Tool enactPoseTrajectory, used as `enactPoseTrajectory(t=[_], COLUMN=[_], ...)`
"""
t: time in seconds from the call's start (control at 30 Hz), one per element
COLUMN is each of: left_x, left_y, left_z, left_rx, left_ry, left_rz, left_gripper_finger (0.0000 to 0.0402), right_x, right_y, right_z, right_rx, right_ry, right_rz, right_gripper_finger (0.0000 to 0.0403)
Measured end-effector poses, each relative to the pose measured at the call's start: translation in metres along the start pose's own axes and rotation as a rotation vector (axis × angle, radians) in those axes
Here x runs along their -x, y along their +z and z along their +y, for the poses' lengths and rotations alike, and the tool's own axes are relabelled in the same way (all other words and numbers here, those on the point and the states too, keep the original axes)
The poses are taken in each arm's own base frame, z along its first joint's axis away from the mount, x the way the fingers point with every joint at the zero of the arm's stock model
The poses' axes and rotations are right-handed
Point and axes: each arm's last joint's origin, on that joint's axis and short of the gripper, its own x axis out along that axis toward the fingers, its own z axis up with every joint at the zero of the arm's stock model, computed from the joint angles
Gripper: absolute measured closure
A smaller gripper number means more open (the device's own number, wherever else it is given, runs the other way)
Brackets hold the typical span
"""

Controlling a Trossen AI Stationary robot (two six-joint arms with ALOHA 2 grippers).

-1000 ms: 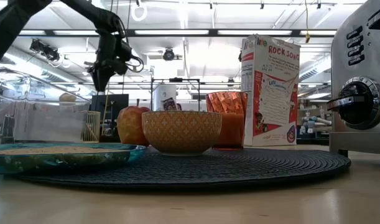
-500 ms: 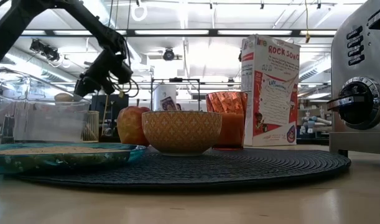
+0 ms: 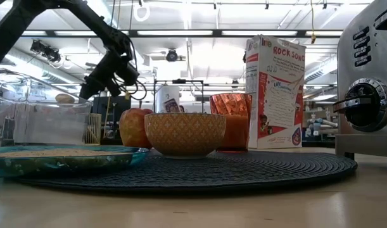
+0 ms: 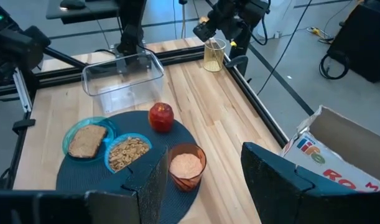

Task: Arrange a breakfast setting
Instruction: Put the gold spoon on top of the dark blue placemat beside the blue bowl

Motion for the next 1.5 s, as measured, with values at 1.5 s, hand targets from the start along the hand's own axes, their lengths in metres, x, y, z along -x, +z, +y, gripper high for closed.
enactPoseTrajectory(t=[1.5], left_x=[-0.022], left_y=[0.026], left_z=[-0.004], left_rx=[-0.081], left_ry=[-0.042], left_rz=[0.074], left_gripper_finger=[0.0347], right_x=[0.004], right_y=[0.004], right_z=[-0.003], right_rx=[-0.014], right_ry=[0.007], right_rz=[-0.053], right_gripper_finger=[0.0193])
